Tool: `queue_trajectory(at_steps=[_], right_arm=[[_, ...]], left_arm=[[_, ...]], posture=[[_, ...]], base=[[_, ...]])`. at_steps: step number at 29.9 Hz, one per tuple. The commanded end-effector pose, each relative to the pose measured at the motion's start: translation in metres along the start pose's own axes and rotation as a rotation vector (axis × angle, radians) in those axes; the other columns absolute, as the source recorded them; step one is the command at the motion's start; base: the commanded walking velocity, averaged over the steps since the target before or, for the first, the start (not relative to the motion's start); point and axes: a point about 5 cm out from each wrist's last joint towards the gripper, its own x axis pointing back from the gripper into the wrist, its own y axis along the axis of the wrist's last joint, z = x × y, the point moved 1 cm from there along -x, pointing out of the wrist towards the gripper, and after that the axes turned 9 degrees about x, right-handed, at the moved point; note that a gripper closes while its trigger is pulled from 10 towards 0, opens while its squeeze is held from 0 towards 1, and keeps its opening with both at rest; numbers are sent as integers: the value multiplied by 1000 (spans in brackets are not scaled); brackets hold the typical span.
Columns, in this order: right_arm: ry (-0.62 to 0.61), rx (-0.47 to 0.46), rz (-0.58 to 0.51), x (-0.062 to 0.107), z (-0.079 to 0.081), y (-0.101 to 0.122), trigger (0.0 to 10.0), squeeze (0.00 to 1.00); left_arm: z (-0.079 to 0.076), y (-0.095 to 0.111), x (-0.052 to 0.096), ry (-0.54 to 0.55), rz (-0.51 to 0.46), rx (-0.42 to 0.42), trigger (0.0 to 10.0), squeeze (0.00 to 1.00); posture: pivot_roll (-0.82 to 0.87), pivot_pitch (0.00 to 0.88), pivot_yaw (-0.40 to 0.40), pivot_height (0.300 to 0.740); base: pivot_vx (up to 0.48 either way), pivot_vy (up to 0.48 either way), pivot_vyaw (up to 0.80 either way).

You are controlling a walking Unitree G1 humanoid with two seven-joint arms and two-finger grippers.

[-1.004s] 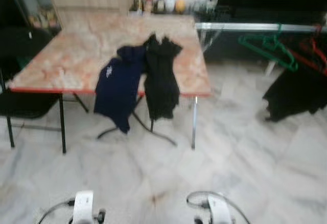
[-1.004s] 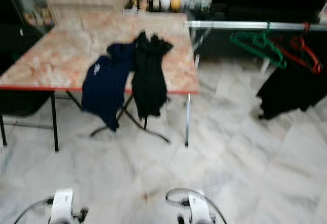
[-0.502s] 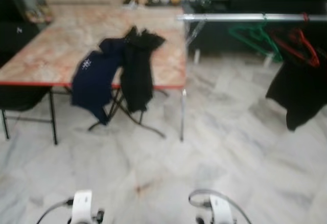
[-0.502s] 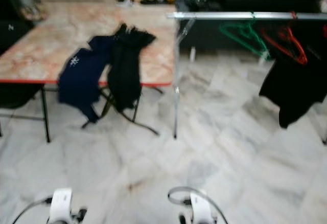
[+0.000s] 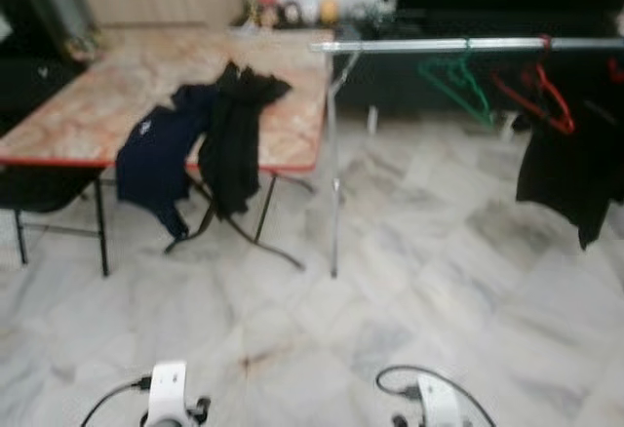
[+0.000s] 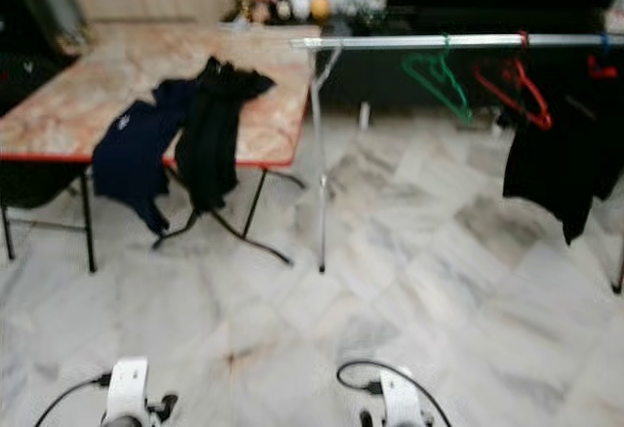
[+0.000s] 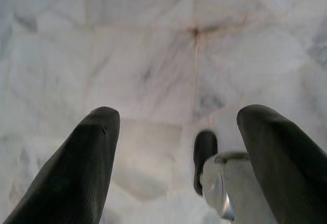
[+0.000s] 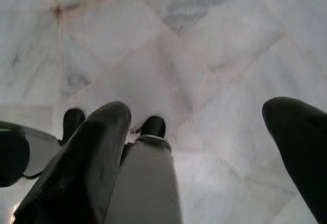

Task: Hang hanger

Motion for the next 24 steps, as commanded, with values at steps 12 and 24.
queue_trajectory(at_steps=[12, 24], right_arm=[[0, -32, -38, 0, 3, 4, 10000, 0], [8, -25, -46, 0, 3, 5, 10000, 0]], left_arm=[[3, 1, 0, 12, 0, 19, 10000, 0], [3, 0, 0, 10, 0, 25, 10000, 0]], posture=[[18, 0, 6, 740], [20, 0, 5, 740]], base=[[0, 0, 0], [0, 0, -592]])
